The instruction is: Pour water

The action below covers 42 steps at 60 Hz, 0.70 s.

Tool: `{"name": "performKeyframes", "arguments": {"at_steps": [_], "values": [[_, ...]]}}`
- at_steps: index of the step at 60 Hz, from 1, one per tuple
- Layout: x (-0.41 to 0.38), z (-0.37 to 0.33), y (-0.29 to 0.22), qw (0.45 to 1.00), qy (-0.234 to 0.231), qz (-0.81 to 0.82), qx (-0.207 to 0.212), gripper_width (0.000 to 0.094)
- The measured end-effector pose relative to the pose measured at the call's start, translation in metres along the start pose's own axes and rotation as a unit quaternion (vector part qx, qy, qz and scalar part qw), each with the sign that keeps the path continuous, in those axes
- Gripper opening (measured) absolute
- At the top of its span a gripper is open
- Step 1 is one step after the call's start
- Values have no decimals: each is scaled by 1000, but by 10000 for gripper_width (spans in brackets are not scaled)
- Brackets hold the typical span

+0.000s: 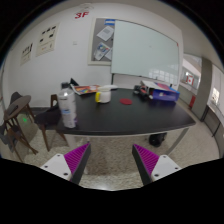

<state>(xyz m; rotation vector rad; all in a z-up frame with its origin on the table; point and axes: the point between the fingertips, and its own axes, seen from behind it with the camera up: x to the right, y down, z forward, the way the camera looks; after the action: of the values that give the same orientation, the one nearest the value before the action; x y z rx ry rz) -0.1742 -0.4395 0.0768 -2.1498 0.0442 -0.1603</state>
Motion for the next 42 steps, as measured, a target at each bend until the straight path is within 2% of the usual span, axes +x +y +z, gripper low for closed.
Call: {"name": "performKeyframes", "arguments": {"at_steps": [6, 14, 24, 34, 37, 40, 42], "values": [[-70, 21, 2, 999, -37, 6, 0, 844], [-135, 62, -30, 997, -66, 6, 35, 844], [-170, 119, -79, 994, -70, 9, 77, 846], [-185, 162, -106, 992, -71, 2, 101, 835], [-189, 169, -109, 992, -71, 2, 104, 807], [-190, 177, -109, 992, -68, 6, 109, 627], [-192, 179, -108, 991, -69, 8, 110, 563]]}}
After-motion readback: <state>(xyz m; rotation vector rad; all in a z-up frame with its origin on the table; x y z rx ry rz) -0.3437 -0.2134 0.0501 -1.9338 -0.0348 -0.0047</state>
